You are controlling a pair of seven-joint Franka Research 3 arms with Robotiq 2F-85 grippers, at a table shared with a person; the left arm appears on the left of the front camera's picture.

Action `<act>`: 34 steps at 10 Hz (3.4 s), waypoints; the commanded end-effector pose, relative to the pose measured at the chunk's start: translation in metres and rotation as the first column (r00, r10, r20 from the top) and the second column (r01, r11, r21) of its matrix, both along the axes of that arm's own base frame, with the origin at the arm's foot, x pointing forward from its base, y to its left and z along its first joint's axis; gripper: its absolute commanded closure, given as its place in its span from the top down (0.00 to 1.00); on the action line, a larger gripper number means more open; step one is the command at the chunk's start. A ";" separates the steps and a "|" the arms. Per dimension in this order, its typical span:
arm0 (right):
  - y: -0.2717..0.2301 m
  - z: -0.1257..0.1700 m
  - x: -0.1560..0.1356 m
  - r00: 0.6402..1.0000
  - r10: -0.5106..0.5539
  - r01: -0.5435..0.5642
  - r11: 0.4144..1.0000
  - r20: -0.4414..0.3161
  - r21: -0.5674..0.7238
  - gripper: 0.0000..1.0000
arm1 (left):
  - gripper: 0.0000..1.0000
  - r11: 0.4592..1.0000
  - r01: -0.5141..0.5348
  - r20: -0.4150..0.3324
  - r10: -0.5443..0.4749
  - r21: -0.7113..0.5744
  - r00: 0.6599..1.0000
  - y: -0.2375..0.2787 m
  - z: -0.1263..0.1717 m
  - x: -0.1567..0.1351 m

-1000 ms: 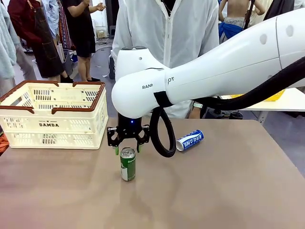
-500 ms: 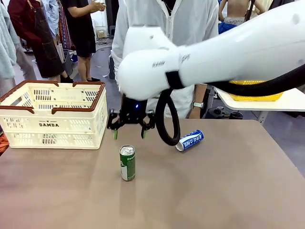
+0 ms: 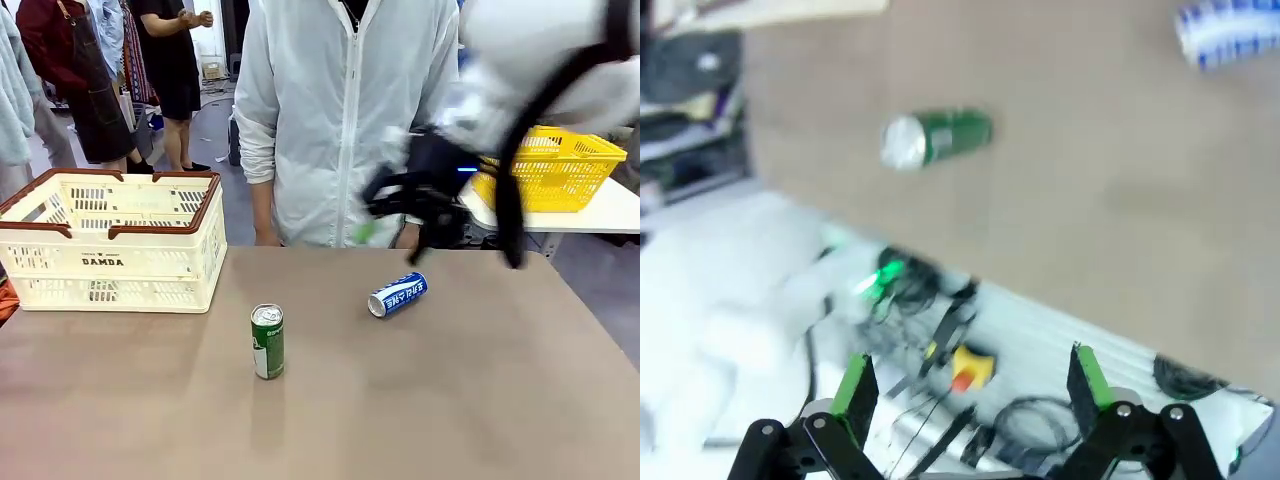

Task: Place the drinks into the Shopping basket.
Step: Pick up one drink and place it into the Shopping basket.

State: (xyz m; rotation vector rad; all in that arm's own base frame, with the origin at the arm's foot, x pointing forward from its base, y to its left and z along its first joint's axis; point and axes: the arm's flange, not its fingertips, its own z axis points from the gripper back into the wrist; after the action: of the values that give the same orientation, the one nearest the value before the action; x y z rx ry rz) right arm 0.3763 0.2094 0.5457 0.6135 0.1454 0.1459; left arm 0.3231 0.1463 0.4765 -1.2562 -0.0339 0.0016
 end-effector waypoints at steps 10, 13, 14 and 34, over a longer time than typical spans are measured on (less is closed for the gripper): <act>-0.351 -0.101 -0.076 0.902 -0.347 0.429 0.644 -0.258 0.633 1.00 | 1.00 1.000 -0.009 0.001 0.009 0.000 1.000 -0.001 0.001 -0.001; -0.351 -0.101 -0.076 0.902 -0.347 0.429 0.644 -0.258 0.633 1.00 | 1.00 0.999 0.037 -0.055 -0.035 0.037 0.998 -0.014 0.025 0.006; -0.351 -0.101 -0.076 0.902 -0.347 0.429 0.644 -0.258 0.633 1.00 | 1.00 0.973 0.068 -0.179 -0.028 0.222 0.983 -0.062 0.056 0.017; -0.351 -0.101 -0.076 0.902 -0.347 0.429 0.644 -0.258 0.633 1.00 | 1.00 0.415 -0.008 0.045 -0.080 0.910 0.996 -0.449 -0.068 0.057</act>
State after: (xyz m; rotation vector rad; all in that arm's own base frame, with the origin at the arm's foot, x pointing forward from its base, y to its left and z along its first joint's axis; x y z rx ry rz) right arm 0.2999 -0.1392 0.4382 1.3837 0.0389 -0.2719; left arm 0.3755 -0.3017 0.4206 -0.1237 -0.0458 -0.0598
